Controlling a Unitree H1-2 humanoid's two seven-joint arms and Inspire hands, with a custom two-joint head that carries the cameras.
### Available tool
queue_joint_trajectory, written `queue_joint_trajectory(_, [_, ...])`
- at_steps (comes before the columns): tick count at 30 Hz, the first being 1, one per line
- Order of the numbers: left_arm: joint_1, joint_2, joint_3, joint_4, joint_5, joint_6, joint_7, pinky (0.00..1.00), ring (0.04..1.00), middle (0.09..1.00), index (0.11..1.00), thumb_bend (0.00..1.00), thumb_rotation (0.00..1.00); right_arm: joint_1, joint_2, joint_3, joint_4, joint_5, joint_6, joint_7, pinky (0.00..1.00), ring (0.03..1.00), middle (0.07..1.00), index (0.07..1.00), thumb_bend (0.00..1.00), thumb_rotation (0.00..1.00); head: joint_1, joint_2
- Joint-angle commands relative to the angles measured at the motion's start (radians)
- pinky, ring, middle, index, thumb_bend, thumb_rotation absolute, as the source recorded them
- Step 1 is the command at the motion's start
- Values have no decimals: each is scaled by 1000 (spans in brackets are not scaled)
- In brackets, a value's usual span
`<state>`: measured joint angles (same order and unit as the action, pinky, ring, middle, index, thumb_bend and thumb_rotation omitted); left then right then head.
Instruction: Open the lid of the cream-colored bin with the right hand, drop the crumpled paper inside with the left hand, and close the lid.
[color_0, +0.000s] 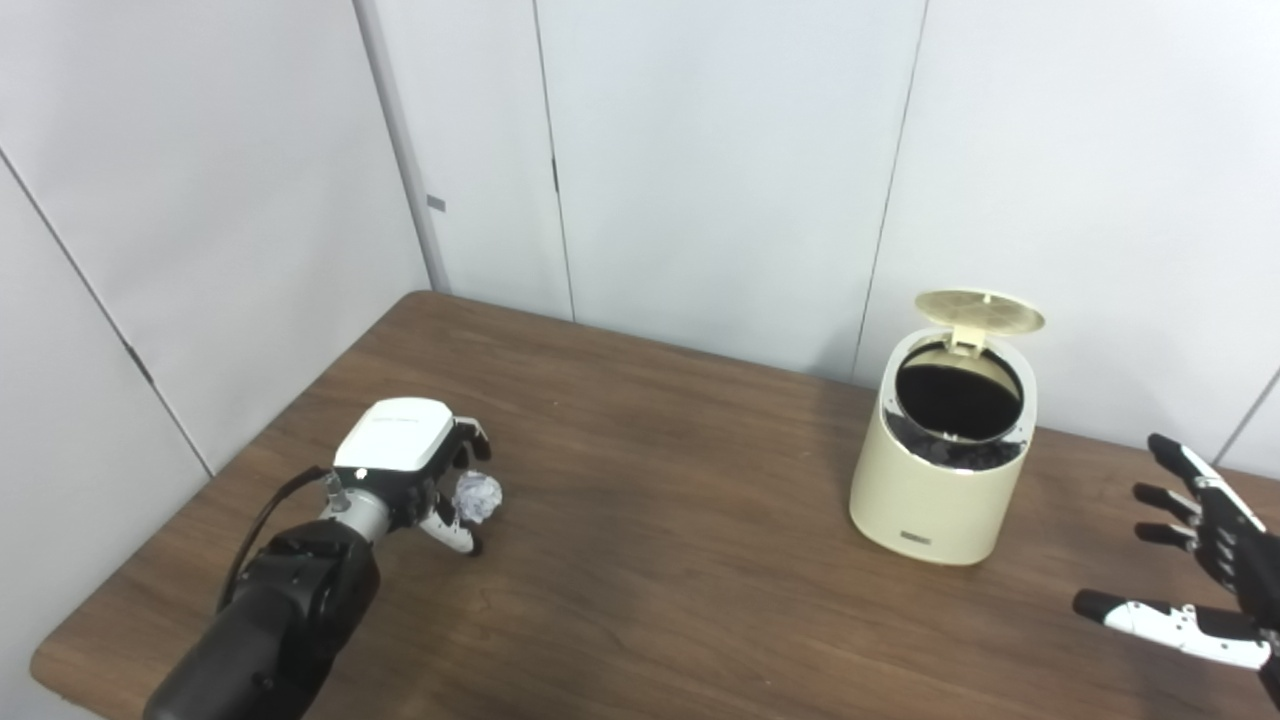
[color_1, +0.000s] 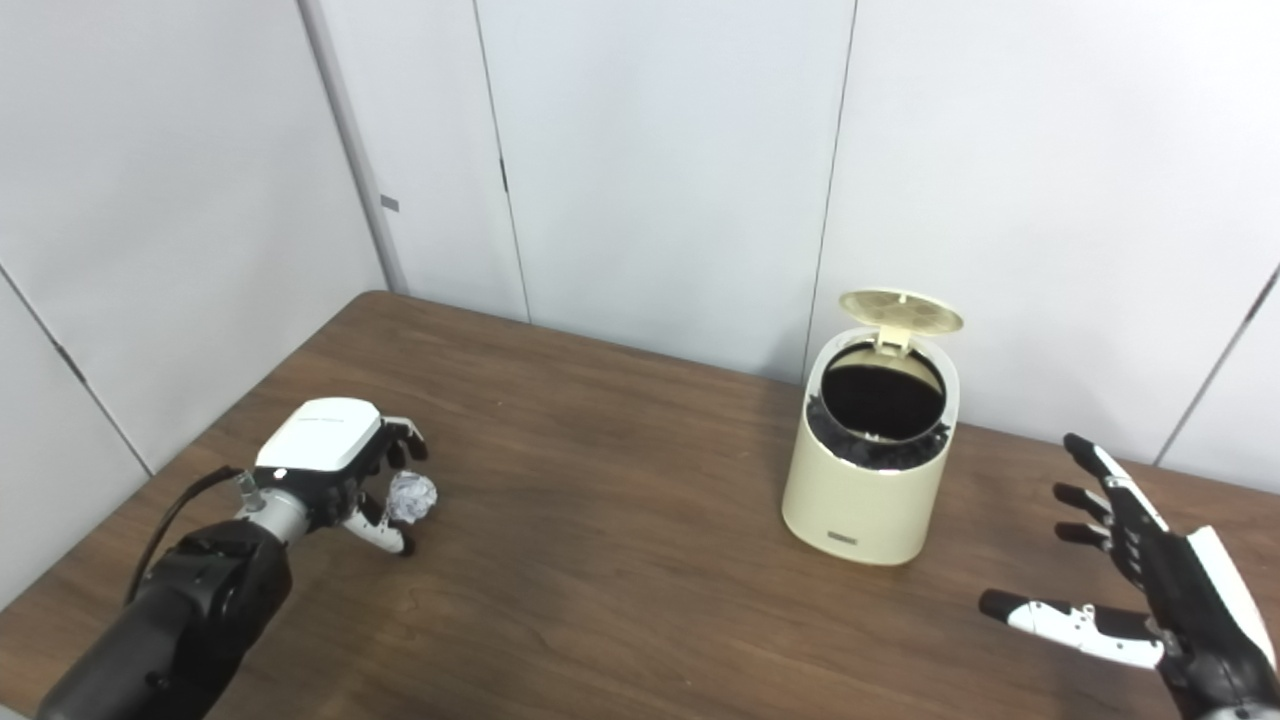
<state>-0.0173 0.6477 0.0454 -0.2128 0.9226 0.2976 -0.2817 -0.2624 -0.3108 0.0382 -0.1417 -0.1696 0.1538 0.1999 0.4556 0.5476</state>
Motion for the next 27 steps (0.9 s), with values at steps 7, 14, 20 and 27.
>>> queue_joint_trajectory(7, [-2, 16, -9, 58, -64, -50, 46, 274, 364, 425, 526, 528, 0, -29, -19, -14, -41, 7, -23, -2, 769, 870, 958, 929, 791, 239, -5, 6])
queue_joint_trajectory(14, [-4, 16, -22, 101, -79, -74, 82, 213, 290, 475, 488, 526, 0, -28, -19, -11, -60, -9, -2, -4, 755, 857, 950, 925, 784, 242, -6, 8])
queue_joint_trajectory(20, [-3, 14, -34, 94, -71, -78, 97, 188, 268, 474, 487, 526, 0, -30, -13, -13, -64, -6, 6, -3, 760, 863, 954, 927, 769, 207, -7, 10])
queue_joint_trajectory(27, [-4, 16, -45, 103, -64, -105, 152, 199, 278, 475, 487, 526, 0, -30, -15, -10, -68, -17, 9, -6, 761, 865, 958, 928, 757, 193, -7, 10])
